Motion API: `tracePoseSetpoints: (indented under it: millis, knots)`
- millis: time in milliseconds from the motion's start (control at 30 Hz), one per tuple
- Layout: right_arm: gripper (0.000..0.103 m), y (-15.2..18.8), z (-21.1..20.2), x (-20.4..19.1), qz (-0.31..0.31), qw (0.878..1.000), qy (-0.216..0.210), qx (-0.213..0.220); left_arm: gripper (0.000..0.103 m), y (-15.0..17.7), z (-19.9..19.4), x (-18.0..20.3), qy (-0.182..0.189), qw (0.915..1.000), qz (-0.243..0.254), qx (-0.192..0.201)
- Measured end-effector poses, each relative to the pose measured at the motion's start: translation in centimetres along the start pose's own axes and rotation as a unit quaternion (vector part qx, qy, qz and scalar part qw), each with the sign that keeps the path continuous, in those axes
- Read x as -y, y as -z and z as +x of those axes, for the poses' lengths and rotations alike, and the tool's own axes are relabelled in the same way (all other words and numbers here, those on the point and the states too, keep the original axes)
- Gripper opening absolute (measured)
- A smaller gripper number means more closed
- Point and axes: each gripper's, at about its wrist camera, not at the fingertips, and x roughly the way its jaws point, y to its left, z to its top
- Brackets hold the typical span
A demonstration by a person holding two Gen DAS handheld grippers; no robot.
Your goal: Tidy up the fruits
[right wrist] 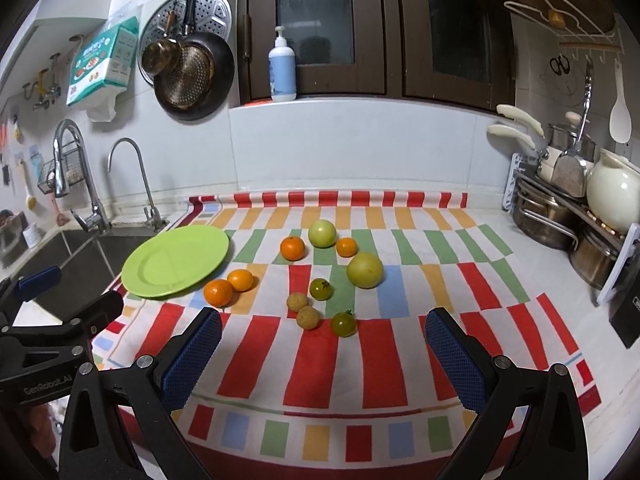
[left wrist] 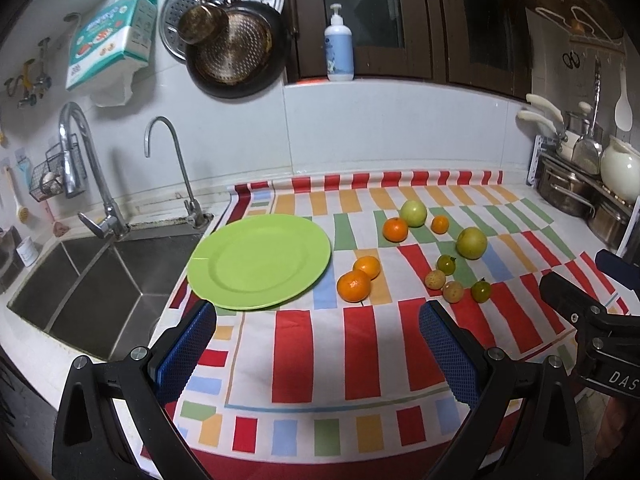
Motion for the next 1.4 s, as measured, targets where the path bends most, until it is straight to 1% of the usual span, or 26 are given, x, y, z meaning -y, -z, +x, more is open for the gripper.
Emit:
tracePoseSetpoints:
  millis: [200,300,400,467,500,600,667,800,867,1000,1067,1167,1233,1267,1333,1400]
  knots:
    - [0.103,-0.4,2.7,-0.5,0.005,1.000,0.005,-0.022,0.103,-0.7,3.1,-0.1,0.019,0.9994,0.022,-0.018]
    - [0.102,-0.5,4.2,-0.8,0.005,0.999,0.009,-0.031,0.103,-1.2,4.9,0.0,0.032,0.9983,0.041,-0.024]
    - [0.101,-0.6,5.5,-1.3,0.007,0.999,0.014,-0.040,0.098,-1.4,6.4,0.1,0.048,0.9966,0.060,-0.030]
    - [0.099,-0.7,6.4,-1.7,0.005,0.999,0.019,-0.046,0.096,-1.6,7.6,0.2,0.059,0.9950,0.073,-0.035]
    - [0.098,-0.7,6.9,-1.9,0.004,0.999,0.022,-0.049,0.093,-1.7,8.4,0.3,0.067,0.9938,0.081,-0.038]
    - [0.093,-0.6,8.2,-2.4,-0.004,0.998,0.033,-0.057,0.087,-1.7,10.1,0.5,0.085,0.9905,0.097,-0.049]
    - [0.086,-0.4,9.1,-3.0,-0.011,0.997,0.040,-0.067,0.083,-1.6,11.3,0.6,0.098,0.9878,0.106,-0.058]
    - [0.077,-0.1,10.9,-3.8,-0.023,0.995,0.045,-0.088,0.075,-1.2,13.5,0.9,0.118,0.9826,0.121,-0.077]
    - [0.071,0.0,11.7,-4.0,-0.025,0.994,0.044,-0.098,0.072,-1.1,14.3,1.1,0.127,0.9802,0.126,-0.085]
    - [0.062,0.5,13.2,-4.0,-0.021,0.992,0.043,-0.120,0.063,-0.9,15.8,1.4,0.141,0.9762,0.131,-0.100]
    - [0.057,0.6,14.0,-3.9,-0.019,0.991,0.041,-0.130,0.061,-0.8,16.4,1.5,0.147,0.9745,0.132,-0.106]
    - [0.052,0.9,15.0,-3.9,-0.017,0.989,0.039,-0.144,0.056,-0.8,17.2,1.7,0.153,0.9726,0.133,-0.114]
    - [0.049,1.0,15.6,-3.7,-0.013,0.988,0.038,-0.151,0.049,-0.8,17.7,1.8,0.160,0.9710,0.132,-0.119]
    - [0.046,1.0,15.8,-3.7,-0.012,0.987,0.035,-0.154,0.048,-0.8,17.9,1.9,0.162,0.9702,0.132,-0.122]
    - [0.044,1.1,16.4,-3.6,-0.012,0.986,0.034,-0.160,0.042,-0.9,18.4,2.0,0.169,0.9685,0.132,-0.127]
    - [0.041,1.2,16.8,-3.4,-0.009,0.985,0.032,-0.167,0.041,-1.0,18.7,2.1,0.171,0.9681,0.130,-0.130]
